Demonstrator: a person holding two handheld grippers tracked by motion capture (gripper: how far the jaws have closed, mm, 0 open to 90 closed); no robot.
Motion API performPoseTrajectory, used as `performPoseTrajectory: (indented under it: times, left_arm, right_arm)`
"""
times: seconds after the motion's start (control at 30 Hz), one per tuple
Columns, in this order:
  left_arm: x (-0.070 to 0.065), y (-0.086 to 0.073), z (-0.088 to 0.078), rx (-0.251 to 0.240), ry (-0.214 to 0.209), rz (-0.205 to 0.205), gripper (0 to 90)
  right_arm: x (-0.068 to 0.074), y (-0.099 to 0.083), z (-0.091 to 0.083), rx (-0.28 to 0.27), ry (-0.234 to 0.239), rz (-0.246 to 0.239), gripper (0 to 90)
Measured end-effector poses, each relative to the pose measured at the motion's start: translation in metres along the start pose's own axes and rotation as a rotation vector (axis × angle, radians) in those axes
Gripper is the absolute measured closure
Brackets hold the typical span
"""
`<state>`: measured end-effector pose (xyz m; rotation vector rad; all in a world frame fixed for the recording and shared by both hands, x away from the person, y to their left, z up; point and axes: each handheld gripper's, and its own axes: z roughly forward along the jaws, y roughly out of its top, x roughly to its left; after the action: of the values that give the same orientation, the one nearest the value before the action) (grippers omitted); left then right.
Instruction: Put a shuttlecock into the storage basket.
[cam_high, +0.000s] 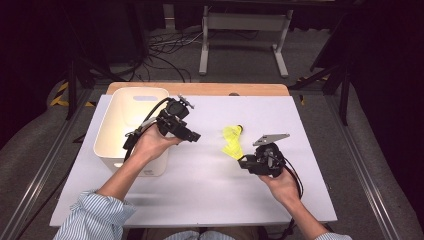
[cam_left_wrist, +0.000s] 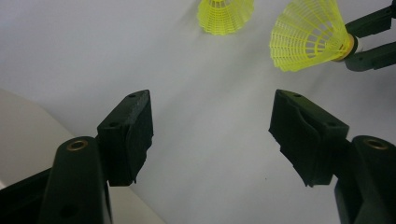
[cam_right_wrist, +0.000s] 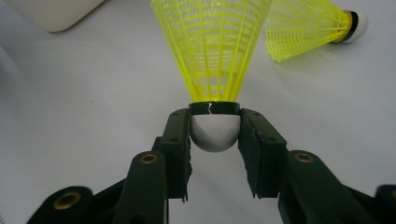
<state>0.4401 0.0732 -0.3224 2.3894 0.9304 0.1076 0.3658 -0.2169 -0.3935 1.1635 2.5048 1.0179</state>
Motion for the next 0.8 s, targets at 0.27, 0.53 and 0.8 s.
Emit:
performPoseTrajectory:
  times: [0.27, 0.53, 0.8]
  left_arm:
    - [-0.001, -0.001, 0.001, 0.006, -0.015, 0.001, 32.1]
    - [-0.003, -0.001, 0.002, 0.018, -0.031, -0.001, 32.3]
    - [-0.004, 0.000, 0.004, 0.021, -0.042, 0.002, 33.0]
  right_arm:
    - [0.010, 0.013, 0.004, 0.005, 0.033, -0.027, 64.7]
    - [0.018, 0.021, 0.009, 0.020, 0.046, -0.045, 64.7]
    - [0.024, 0.027, 0.014, 0.035, 0.056, -0.061, 64.7]
